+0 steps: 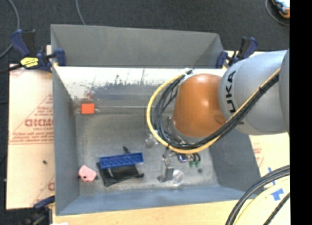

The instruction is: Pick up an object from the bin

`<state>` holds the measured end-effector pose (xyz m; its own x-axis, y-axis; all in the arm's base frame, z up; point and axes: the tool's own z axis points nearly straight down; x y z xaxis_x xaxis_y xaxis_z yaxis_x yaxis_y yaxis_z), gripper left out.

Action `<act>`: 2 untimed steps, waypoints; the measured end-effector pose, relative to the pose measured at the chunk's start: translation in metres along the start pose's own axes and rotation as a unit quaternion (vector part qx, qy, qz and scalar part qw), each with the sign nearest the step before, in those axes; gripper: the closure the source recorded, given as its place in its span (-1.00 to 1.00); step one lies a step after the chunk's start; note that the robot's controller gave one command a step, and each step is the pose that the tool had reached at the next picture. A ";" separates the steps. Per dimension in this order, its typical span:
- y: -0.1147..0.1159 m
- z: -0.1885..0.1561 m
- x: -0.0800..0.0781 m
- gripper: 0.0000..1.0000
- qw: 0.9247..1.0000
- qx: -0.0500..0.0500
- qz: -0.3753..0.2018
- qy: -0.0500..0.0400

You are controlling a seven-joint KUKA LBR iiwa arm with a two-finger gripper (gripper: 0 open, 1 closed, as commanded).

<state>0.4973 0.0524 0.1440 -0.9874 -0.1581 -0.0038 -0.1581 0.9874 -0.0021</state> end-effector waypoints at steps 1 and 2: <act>-0.041 0.057 0.001 -1.00 0.996 0.000 0.086 0.005; 0.027 0.069 -0.038 -1.00 0.999 0.000 -0.051 -0.002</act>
Offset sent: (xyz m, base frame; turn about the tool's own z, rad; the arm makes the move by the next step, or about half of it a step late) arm 0.0351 0.0418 -0.0708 -0.1355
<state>0.5307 0.0847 0.0754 -0.9663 -0.2573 -0.0073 -0.2573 0.9663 -0.0029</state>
